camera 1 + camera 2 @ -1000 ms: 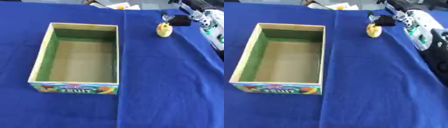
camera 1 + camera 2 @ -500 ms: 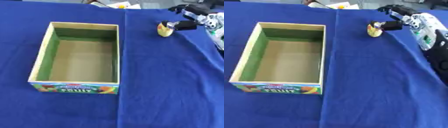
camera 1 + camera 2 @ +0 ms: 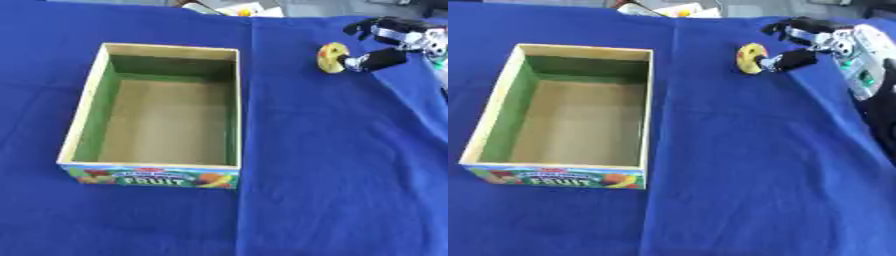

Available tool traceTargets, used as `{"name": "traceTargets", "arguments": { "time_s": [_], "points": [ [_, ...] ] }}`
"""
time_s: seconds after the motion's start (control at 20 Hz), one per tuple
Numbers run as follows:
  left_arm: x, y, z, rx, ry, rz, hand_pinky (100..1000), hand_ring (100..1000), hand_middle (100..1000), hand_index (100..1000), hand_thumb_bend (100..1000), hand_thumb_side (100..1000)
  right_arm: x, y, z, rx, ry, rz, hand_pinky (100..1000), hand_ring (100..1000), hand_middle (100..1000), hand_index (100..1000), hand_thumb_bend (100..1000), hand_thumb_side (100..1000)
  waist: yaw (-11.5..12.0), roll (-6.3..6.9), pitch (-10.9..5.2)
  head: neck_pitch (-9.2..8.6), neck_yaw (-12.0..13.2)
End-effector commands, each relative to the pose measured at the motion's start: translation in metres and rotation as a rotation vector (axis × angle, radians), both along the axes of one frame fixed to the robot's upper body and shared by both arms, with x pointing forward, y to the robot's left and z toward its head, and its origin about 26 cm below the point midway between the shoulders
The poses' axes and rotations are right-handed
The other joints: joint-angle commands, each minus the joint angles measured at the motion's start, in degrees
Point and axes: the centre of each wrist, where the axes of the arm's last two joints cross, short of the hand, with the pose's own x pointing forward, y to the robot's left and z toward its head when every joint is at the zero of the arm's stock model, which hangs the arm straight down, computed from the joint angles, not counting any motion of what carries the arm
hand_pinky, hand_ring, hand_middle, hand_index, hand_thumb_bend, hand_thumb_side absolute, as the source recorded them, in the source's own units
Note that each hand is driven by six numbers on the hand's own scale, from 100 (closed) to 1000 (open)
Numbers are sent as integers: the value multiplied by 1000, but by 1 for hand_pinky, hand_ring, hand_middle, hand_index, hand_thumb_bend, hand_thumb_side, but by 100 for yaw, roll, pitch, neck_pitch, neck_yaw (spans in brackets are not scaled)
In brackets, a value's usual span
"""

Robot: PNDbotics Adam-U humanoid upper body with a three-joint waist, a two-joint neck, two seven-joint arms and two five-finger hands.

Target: Pick up objects on the table and place them in the box.

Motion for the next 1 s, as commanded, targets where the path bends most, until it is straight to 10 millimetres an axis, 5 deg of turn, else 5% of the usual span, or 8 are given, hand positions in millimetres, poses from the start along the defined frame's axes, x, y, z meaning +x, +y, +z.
{"name": "traceTargets", "arguments": {
  "time_s": [0.05,0.45,1.0],
  "points": [
    [-2,0,8,19,-26,-6,578,823,847,819,100,1000,-8,-6,28,-23,-28,-38,946,870,904,1000,248,692,9,-1,-89,-83,3],
    [-2,-1,8,21,-24,-7,578,823,848,818,100,1000,-12,8,45,-18,11,-43,933,861,885,1000,294,738,23,-22,-39,-101,8],
    [-1,-2,8,23,-24,-9,578,823,848,817,100,1000,-10,15,37,-43,58,-40,930,862,868,1000,291,730,50,-28,2,-118,-5]
  ]
}}
